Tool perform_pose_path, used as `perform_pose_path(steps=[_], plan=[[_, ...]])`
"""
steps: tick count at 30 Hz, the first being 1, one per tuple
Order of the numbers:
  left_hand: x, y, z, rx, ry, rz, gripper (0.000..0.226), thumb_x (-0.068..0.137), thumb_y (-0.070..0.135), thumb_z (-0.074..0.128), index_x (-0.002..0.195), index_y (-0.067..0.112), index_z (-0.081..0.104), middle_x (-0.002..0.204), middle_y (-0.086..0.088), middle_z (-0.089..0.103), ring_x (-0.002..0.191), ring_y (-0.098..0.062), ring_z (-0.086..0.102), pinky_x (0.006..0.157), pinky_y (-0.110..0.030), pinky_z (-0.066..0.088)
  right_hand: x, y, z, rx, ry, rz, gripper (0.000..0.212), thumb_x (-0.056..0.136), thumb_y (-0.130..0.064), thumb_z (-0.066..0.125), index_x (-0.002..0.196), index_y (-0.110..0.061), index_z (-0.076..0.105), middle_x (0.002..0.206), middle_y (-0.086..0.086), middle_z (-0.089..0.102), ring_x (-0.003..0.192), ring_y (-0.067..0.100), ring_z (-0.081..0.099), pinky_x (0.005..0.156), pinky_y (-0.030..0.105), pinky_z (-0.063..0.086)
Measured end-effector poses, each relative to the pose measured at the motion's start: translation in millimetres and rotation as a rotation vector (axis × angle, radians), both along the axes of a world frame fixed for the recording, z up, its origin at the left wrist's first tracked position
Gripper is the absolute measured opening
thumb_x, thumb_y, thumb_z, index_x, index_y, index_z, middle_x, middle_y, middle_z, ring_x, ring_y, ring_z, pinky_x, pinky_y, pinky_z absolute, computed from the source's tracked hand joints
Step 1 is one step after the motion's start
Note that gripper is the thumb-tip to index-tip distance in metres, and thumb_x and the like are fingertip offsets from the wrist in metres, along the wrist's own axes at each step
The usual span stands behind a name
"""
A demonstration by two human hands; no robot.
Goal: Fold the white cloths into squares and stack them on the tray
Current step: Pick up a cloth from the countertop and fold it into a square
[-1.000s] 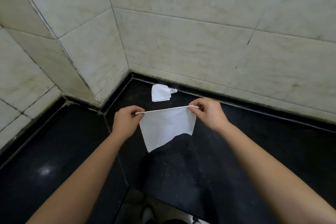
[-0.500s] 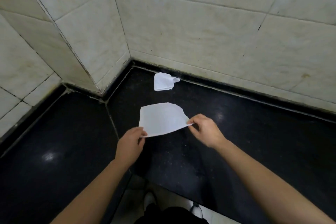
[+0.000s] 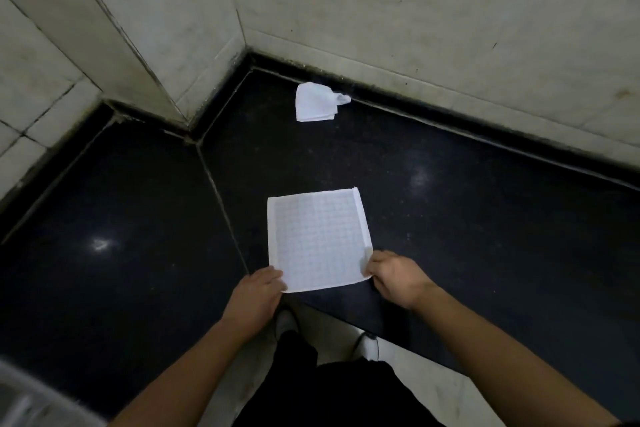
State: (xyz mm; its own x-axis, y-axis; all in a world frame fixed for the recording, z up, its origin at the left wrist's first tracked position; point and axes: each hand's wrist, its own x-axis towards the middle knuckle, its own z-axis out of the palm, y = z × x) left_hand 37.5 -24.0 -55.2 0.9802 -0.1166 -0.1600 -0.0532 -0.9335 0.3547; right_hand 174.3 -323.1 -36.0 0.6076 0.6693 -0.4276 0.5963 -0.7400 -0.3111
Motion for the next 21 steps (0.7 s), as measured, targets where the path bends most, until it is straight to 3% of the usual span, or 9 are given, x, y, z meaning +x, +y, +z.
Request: perform_pose_path(steps=[3,7,13,17,21], plan=[[8.9,6.8,6.0,-0.114,0.046,0.099,0.016,0.085,0.015,0.073,0.099,0.021,0.076,0.108,0.004,0.066,0.097,-0.015,0.065,0.081,-0.031,0.055,14.4,4.6,10.0,0.031,0.062,-0.101,0.029,0.093,-0.023,0.053,0.118,-0.028,0.069,0.121,-0.007,0.058,0.112,0.016,0.057,0.093,0.032,0.048],[44.4,17.4,20.4,-0.365,0.089,0.414,0.022,0.092,0.013,0.065,0.113,0.018,0.072,0.103,0.005,0.063,0.091,-0.009,0.060,0.083,-0.022,0.047,43.2,18.9,16.3,0.236,0.237,-0.456,0.028,0.091,-0.022,0.065,0.118,-0.028,0.069,0.101,-0.011,0.062,0.092,0.009,0.062,0.089,0.025,0.052],[106.2,40.4,14.8,-0.639,0.111,0.821,0.015,0.085,0.015,0.075,0.097,0.022,0.070,0.095,0.002,0.069,0.091,-0.015,0.065,0.086,-0.031,0.054,87.1,49.4,3.8,0.524,0.387,-0.858,0.020,0.089,-0.017,0.071,0.096,-0.036,0.071,0.087,-0.007,0.069,0.086,0.009,0.066,0.085,0.020,0.053],[137.3,47.8,3.0,-0.657,0.066,0.888,0.014,0.090,0.016,0.070,0.104,0.016,0.071,0.095,0.005,0.068,0.089,-0.009,0.063,0.086,-0.029,0.052,110.8,68.0,-9.2,0.569,0.353,-0.990,0.016,0.090,-0.019,0.067,0.093,-0.034,0.072,0.083,-0.011,0.068,0.079,0.004,0.063,0.071,0.012,0.046],[152.4,53.8,-10.8,-0.529,0.048,0.832,0.015,0.092,0.021,0.067,0.107,0.017,0.071,0.093,0.006,0.067,0.089,-0.013,0.063,0.084,-0.029,0.050,119.1,75.6,-24.1,0.543,0.276,-1.005,0.015,0.092,-0.024,0.064,0.092,-0.038,0.071,0.080,-0.010,0.070,0.076,0.010,0.066,0.070,0.022,0.053]])
